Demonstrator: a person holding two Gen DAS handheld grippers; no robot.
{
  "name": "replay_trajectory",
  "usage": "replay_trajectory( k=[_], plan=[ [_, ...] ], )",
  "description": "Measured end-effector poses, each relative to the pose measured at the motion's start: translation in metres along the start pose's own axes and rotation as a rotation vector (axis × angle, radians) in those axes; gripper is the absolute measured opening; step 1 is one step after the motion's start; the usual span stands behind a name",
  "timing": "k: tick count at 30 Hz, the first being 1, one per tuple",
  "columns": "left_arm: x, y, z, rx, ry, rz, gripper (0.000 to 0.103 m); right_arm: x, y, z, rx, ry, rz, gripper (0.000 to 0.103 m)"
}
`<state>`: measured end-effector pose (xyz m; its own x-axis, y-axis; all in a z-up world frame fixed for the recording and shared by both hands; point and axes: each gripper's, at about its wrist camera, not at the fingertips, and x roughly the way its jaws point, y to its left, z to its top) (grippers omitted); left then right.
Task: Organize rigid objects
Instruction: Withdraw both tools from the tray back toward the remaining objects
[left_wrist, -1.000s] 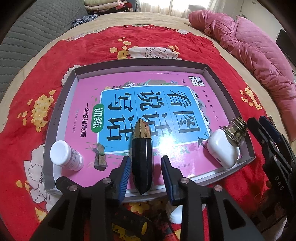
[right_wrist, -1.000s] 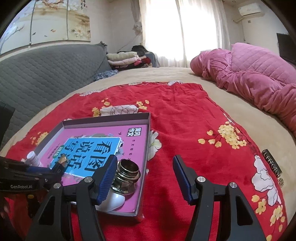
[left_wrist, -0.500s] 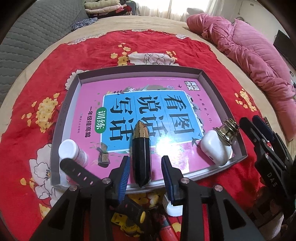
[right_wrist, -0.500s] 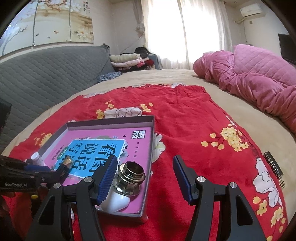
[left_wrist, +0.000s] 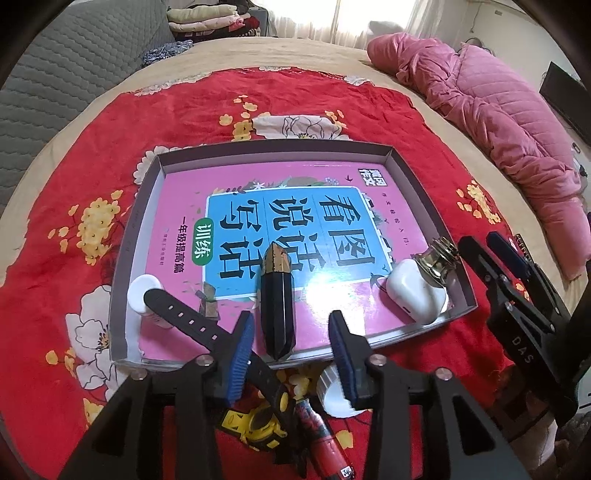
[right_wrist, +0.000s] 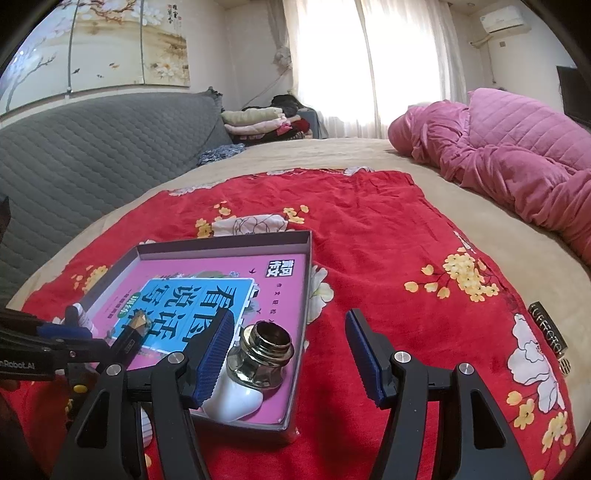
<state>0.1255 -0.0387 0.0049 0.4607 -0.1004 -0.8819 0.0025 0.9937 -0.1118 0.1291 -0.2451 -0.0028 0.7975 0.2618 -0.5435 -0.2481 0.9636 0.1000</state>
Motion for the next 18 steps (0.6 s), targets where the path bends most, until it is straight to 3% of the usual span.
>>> replay_trajectory(
  k=[10, 16, 18],
  plan=[
    [-0.01, -0.002, 0.001, 0.008, -0.02, -0.01, 0.046, -0.004, 0.004, -0.004, -0.024, -0.003, 0.013, 0.065],
    [-0.022, 0.005, 0.002, -0.005, -0.052, -0.011, 0.053, -0.008, 0.007, -0.004, -0.038, -0.013, 0.014, 0.065],
    [-0.026, 0.008, 0.002, -0.01, -0.06, -0.014, 0.053, -0.008, 0.007, -0.004, -0.036, -0.012, 0.019, 0.076]
  ],
)
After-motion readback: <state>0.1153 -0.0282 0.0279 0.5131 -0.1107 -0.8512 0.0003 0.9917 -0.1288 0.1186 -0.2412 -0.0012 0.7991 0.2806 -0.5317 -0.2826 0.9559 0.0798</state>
